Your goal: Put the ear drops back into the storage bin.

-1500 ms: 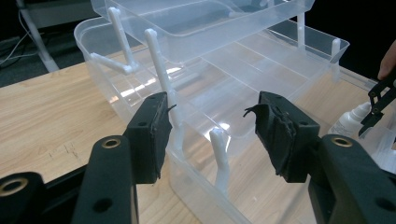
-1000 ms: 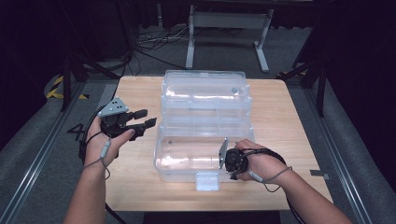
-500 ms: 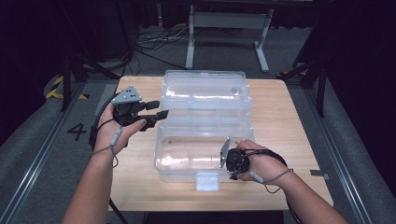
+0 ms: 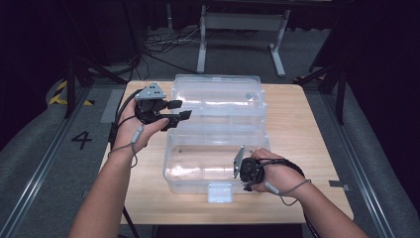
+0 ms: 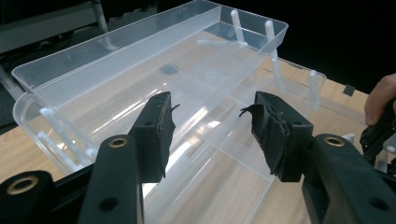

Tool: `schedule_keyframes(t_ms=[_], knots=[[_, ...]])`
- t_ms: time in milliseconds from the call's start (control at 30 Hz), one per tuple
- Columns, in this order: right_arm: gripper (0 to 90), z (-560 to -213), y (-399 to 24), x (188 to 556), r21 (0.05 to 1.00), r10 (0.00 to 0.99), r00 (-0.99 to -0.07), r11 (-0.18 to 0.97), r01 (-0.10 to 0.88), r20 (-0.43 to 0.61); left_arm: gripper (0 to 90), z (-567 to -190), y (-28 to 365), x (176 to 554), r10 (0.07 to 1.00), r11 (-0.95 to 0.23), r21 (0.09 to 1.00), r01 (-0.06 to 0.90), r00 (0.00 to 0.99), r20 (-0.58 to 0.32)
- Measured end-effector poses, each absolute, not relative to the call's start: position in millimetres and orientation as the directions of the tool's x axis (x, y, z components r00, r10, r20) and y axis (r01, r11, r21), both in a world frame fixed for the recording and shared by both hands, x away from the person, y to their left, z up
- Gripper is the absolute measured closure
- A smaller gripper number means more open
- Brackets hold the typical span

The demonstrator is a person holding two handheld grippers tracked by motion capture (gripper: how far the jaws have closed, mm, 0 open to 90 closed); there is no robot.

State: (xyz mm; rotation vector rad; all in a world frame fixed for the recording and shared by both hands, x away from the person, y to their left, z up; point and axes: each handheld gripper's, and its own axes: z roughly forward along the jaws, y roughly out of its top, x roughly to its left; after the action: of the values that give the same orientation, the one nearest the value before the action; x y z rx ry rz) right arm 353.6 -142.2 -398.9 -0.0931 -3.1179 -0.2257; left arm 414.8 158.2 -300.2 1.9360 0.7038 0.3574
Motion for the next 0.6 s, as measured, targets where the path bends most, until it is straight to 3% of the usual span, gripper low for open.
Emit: schedule_keyframes(t_ms=[600], knots=[[81.6,-399.9,-145.7,354.8,0.170,0.063,-0.998,0.983,0.066,0.026,48.9,-307.6,117.2,454.4,0.533,-0.415,0.862,0.291,0.846,-0.029]])
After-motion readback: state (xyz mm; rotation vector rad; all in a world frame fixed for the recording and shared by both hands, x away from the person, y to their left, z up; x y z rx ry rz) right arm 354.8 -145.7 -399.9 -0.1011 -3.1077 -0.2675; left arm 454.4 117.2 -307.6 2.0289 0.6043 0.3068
